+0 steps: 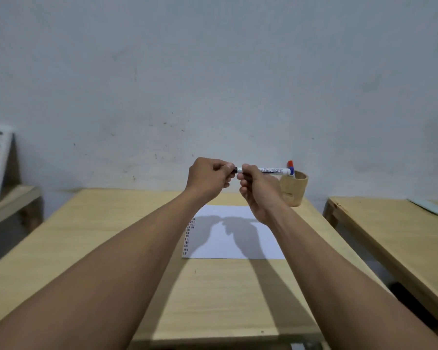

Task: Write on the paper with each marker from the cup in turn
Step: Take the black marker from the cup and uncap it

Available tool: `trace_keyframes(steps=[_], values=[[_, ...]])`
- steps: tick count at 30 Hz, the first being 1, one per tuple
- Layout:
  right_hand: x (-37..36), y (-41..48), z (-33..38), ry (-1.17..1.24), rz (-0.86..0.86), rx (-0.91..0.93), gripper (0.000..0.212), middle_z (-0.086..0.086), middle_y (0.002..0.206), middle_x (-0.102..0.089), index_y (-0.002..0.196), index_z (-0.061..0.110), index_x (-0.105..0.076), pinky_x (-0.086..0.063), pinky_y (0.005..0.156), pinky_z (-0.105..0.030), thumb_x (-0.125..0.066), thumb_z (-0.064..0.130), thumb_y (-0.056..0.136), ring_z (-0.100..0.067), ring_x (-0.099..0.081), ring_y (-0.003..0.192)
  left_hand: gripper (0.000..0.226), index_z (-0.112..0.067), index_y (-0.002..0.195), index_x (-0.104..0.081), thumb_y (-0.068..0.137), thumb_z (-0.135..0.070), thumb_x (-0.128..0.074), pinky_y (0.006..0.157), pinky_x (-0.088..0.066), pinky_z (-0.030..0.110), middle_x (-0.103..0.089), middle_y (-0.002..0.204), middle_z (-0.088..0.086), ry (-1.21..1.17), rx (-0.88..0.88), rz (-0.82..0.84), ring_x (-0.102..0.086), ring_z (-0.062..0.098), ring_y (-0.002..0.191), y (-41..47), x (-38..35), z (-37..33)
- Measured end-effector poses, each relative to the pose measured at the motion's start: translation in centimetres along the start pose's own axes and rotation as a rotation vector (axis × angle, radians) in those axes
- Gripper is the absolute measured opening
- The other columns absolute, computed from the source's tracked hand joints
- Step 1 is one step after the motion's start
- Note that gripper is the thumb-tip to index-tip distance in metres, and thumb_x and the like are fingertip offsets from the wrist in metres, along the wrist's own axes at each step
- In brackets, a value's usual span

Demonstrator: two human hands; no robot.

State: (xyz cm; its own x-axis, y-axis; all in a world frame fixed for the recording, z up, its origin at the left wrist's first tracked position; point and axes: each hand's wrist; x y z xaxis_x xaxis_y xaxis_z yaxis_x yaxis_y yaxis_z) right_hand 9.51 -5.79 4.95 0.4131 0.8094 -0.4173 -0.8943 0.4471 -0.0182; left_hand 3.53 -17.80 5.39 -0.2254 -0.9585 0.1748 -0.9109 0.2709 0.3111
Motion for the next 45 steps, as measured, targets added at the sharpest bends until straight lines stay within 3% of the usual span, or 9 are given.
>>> trace_keyframes(steps=[6, 11, 16, 20, 26, 31, 37, 42, 45], values=[[-2.2, 0.1, -2.0, 0.013, 0.037, 0.045, 0.019, -0.002, 0.062, -0.064, 0.08, 0.005, -0.069, -0.051, 0.054, -0.016, -0.064, 0.013, 0.096, -0.007, -0.058, 0.052, 0.022, -0.005, 0.078, -0.076, 0.095, -0.013, -0.065, 0.078, -0.064, 0.036, -0.07, 0.076, 0.013, 0.015, 0.103, 0.012, -0.06, 0.019, 0.064, 0.4, 2.9, -0.1], [-3.5, 0.3, -3.8, -0.04, 0.051, 0.071, 0.019, -0.006, 0.064, -0.064, 0.079, 0.003, -0.07, -0.053, 0.058, -0.019, -0.064, 0.011, 0.096, -0.011, -0.059, 0.056, 0.02, 0.008, 0.091, -0.071, 0.094, -0.011, -0.066, 0.081, -0.063, 0.039, -0.068, 0.072, 0.012, -0.065, 0.331, 0.035, -0.062, 0.021, 0.059, 0.8, 5.0, 0.6], [-4.1, 0.5, -5.4, -0.067, 0.079, 0.053, 0.02, -0.007, 0.063, -0.063, 0.076, 0.003, -0.069, -0.052, 0.057, -0.019, -0.064, 0.009, 0.095, -0.012, -0.057, 0.054, 0.016, 0.006, 0.09, -0.068, 0.096, -0.009, -0.064, 0.076, -0.064, 0.035, -0.068, 0.07, 0.01, -0.103, 0.502, 0.098, -0.062, 0.015, 0.055, 1.3, 6.6, 1.5], [-4.5, 0.7, -6.4, -0.053, 0.065, 0.036, 0.02, -0.006, 0.062, -0.063, 0.076, 0.003, -0.069, -0.052, 0.057, -0.019, -0.065, 0.009, 0.094, -0.012, -0.057, 0.054, 0.016, 0.004, 0.088, -0.067, 0.097, -0.008, -0.061, 0.081, -0.062, 0.038, -0.067, 0.071, 0.009, -0.064, 0.512, 0.129, -0.06, 0.016, 0.059, 1.7, 7.2, 1.9], [-5.4, 1.1, -6.9, 0.088, -0.008, -0.026, 0.018, -0.005, 0.06, -0.064, 0.077, 0.003, -0.068, -0.053, 0.053, -0.016, -0.065, 0.008, 0.094, -0.008, -0.059, 0.048, 0.019, 0.004, 0.079, -0.071, 0.091, -0.011, -0.068, 0.076, -0.064, 0.039, -0.069, 0.065, 0.011, 0.038, 0.358, -0.006, -0.06, 0.019, 0.054, 2.0, 6.6, 2.7], [-4.3, 1.6, -6.7, 0.11, -0.049, 0.021, 0.013, -0.005, 0.062, -0.063, 0.082, 0.005, -0.065, -0.052, 0.051, -0.016, -0.066, 0.007, 0.094, -0.008, -0.059, 0.051, 0.016, 0.005, 0.086, -0.068, 0.093, -0.01, -0.066, 0.08, -0.063, 0.041, -0.068, 0.069, 0.011, -0.001, 0.441, -0.048, -0.058, 0.018, 0.053, 2.0, 8.6, 3.7], [-2.7, 1.4, -7.2, -0.2, 0.001, 0.01, 0.011, -0.004, 0.065, -0.064, 0.081, 0.008, -0.067, -0.05, 0.053, -0.022, -0.065, 0.012, 0.091, -0.011, -0.056, 0.054, 0.014, -0.01, 0.085, -0.082, 0.089, -0.019, -0.071, 0.067, -0.055, 0.027, -0.074, 0.081, 0.009, 0.582, 0.187, -0.001, -0.066, 0.024, 0.071, 0.9, 9.4, 6.8], [-2.9, 1.6, -8.9, -0.345, 0.043, -0.009, 0.013, -0.007, 0.074, -0.064, 0.087, 0.003, -0.071, -0.049, 0.051, -0.025, -0.063, 0.014, 0.089, -0.014, -0.055, 0.056, 0.003, -0.008, 0.081, -0.078, 0.081, -0.011, -0.077, 0.064, -0.046, 0.027, -0.071, 0.082, 0.01, 0.853, 0.126, 0.094, -0.064, 0.026, 0.073, 0.2, 8.0, 9.4], [-2.2, 1.8, -9.6, -0.413, 0.047, -0.001, 0.021, -0.009, 0.077, -0.064, 0.095, -0.004, -0.071, -0.05, 0.052, -0.026, -0.062, 0.015, 0.091, -0.016, -0.055, 0.058, 0.025, -0.018, 0.063, -0.063, 0.083, -0.003, -0.067, 0.058, -0.041, 0.028, -0.06, 0.071, 0.009, 0.977, 0.098, 0.109, -0.051, 0.029, 0.063, 0.0, 7.5, 11.2]])
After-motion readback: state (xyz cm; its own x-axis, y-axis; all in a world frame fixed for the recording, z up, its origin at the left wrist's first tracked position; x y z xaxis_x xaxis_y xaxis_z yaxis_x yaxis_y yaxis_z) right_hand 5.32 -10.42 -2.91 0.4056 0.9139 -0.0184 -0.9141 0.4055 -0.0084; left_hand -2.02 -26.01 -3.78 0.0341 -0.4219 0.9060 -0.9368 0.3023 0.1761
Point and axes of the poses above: each hand's wrist, its own y-axis towards the middle knuckle, its own x-axis out of the back of the hand, z = x × y
